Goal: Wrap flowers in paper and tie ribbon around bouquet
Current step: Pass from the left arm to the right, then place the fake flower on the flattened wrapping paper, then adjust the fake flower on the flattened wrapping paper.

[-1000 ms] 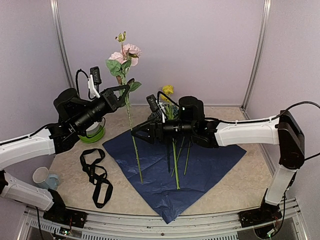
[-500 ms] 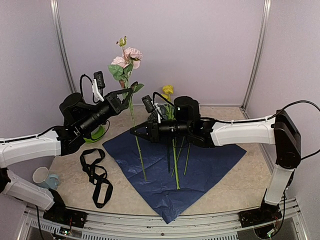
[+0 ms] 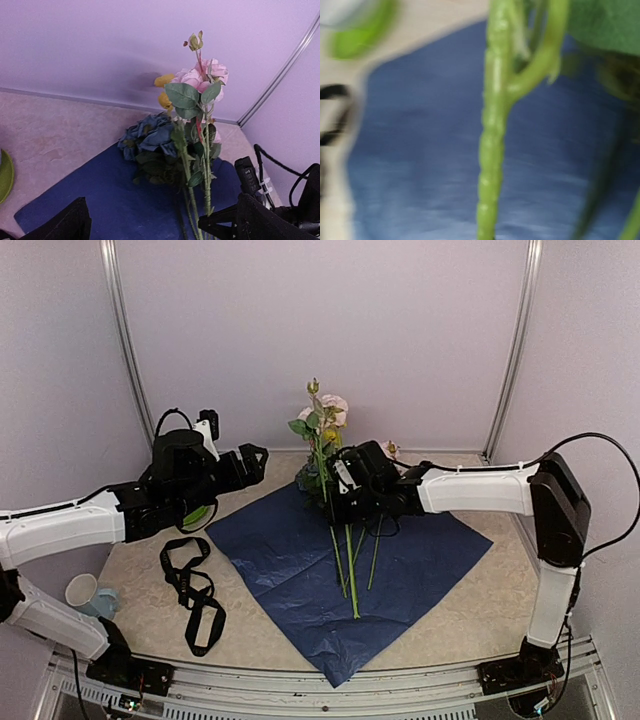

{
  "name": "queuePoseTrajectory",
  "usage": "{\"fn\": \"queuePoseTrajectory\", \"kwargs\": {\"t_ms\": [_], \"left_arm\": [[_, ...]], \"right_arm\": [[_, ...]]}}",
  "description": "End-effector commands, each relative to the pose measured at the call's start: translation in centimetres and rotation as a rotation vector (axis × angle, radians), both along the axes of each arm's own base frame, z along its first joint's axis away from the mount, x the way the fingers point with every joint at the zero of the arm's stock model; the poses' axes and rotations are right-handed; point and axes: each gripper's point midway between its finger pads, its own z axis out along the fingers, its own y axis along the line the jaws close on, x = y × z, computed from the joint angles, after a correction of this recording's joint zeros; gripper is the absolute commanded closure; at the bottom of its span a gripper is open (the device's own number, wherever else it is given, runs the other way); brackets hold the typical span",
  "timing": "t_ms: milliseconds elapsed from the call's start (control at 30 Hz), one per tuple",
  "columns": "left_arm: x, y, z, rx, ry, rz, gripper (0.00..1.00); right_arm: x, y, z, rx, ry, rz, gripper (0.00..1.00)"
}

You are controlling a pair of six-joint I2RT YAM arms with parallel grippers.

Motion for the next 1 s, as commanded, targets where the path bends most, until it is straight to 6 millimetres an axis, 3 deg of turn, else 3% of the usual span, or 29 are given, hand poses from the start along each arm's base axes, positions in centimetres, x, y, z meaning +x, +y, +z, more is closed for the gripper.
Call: {"fn": "queuePoseTrajectory", "kwargs": {"t_ms": [0, 133, 333, 433, 533, 633, 733, 867, 967], "left_arm": [[0.4, 2.5, -3.2, 0.181, 0.087, 0.116, 0.01], [0.8, 3.6, -4.2, 0.247, 0.128, 0.159, 0.01], [1.2, 4.6, -4.4, 0.26, 0.131, 0.177, 0.01], [1.4, 4.9, -4.6, 0.263, 0.136, 0.179, 0.01], [1.7, 5.0, -5.6, 0.276, 0.152, 0.17, 0.01], [2.0, 5.4, -7.9, 0.308, 0.21, 0.154, 0.01], [2.2, 6.1, -11.0, 0.356, 0.299, 0.135, 0.03], [2.4, 6.7, -15.1, 0.383, 0.427, 0.086, 0.21], [3.1, 6.2, -16.9, 0.398, 0.451, 0.045, 0.34]], "right_arm": [[1.7, -2.1, -3.7, -0.239, 0.034, -0.109, 1.0], [2.5, -2.6, -5.8, -0.293, 0.097, -0.174, 0.99], [2.0, -2.3, -7.3, -0.286, 0.14, -0.194, 0.9], [2.0, -2.8, -7.9, -0.279, 0.136, -0.229, 0.8], [2.5, -3.5, -8.7, -0.287, 0.12, -0.275, 0.76], [2.7, -3.4, -9.3, -0.287, 0.127, -0.28, 0.76], [2.6, -2.7, -8.6, -0.252, 0.131, -0.257, 0.76], [2.1, -1.6, -5.8, -0.177, 0.096, -0.201, 0.76], [1.5, -1.4, -4.0, -0.158, 0.073, -0.16, 0.76]]}}
